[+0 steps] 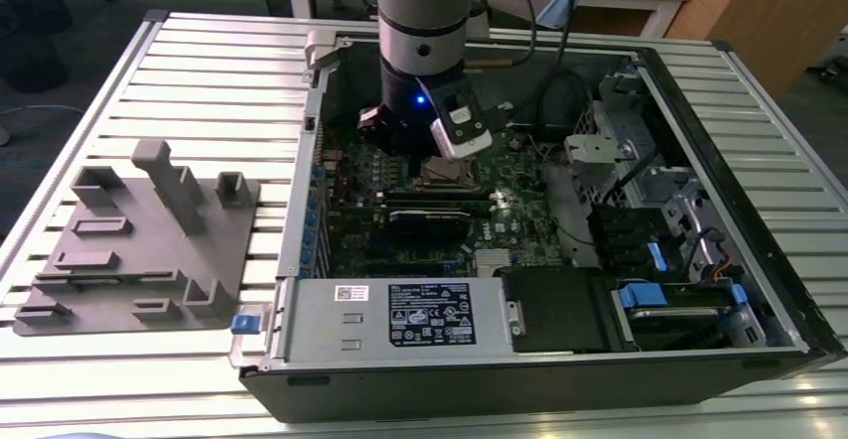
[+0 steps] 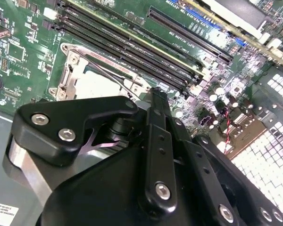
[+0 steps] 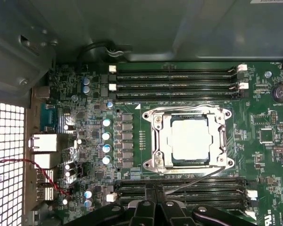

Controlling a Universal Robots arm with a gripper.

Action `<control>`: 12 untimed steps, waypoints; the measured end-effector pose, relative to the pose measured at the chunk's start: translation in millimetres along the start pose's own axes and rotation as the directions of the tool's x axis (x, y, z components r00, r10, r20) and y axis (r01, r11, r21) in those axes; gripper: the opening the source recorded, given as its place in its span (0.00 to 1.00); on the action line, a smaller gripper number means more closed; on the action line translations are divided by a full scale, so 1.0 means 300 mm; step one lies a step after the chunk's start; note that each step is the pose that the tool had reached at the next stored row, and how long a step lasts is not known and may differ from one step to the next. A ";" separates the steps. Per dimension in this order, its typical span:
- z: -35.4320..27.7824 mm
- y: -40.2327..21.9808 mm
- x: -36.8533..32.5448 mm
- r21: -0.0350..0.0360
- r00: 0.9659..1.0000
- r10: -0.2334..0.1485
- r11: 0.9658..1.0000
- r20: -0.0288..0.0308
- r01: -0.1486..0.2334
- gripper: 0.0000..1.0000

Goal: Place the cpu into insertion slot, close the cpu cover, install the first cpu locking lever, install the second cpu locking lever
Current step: 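Install the second cpu locking lever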

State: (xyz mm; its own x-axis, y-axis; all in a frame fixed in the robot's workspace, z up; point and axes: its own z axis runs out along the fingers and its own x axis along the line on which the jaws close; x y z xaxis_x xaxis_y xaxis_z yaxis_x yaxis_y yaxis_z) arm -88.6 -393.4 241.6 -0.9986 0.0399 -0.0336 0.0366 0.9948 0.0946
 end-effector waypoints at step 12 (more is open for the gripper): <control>-0.066 0.007 -0.009 0.001 1.000 0.000 1.000 -0.001 0.000 0.11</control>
State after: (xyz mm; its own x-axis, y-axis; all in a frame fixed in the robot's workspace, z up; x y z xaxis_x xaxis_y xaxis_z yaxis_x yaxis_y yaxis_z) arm -86.5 -393.3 261.7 -0.9987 0.0397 -0.0327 0.0364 0.9949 0.0941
